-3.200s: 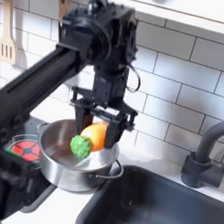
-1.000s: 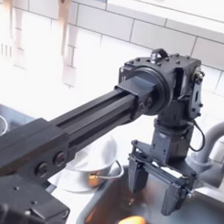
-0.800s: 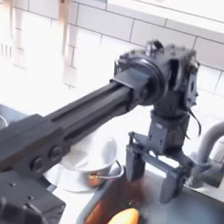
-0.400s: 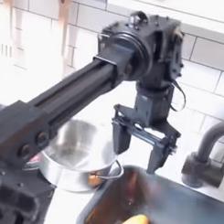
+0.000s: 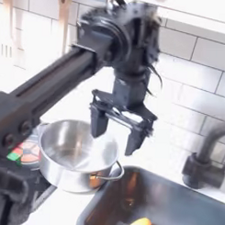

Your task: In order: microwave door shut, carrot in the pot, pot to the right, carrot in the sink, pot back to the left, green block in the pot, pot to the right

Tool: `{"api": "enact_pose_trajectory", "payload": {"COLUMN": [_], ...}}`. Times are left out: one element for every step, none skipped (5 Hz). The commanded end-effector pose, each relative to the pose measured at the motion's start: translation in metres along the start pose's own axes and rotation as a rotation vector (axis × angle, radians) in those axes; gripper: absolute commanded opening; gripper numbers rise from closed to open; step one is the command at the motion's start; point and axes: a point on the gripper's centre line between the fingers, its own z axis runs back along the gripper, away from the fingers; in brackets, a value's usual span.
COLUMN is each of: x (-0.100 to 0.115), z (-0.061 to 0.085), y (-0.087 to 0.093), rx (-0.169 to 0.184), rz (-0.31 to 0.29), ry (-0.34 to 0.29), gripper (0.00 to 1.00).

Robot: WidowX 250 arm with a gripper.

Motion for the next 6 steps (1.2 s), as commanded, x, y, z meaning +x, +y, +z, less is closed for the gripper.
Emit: {"api": "enact_pose_trajectory", "payload": {"x": [-0.003, -0.002, 0.000, 0.002, 0.004, 0.006], "z": [-0.005, -0.015, -0.018, -0.031, -0.036, -0.041], "y": [0.033, 0.035, 0.040, 0.043, 0.042, 0.044], "rx": [0.045, 0.051, 0.061, 0.062, 0.058, 0.065], "rz": [0.074, 0.069, 0.074, 0.075, 0.070, 0.073], "ry": [0.029, 0.051, 0.055, 0.075, 0.083, 0.095], "gripper": [1.00, 1.00, 1.00, 1.00, 1.00, 1.00]}}
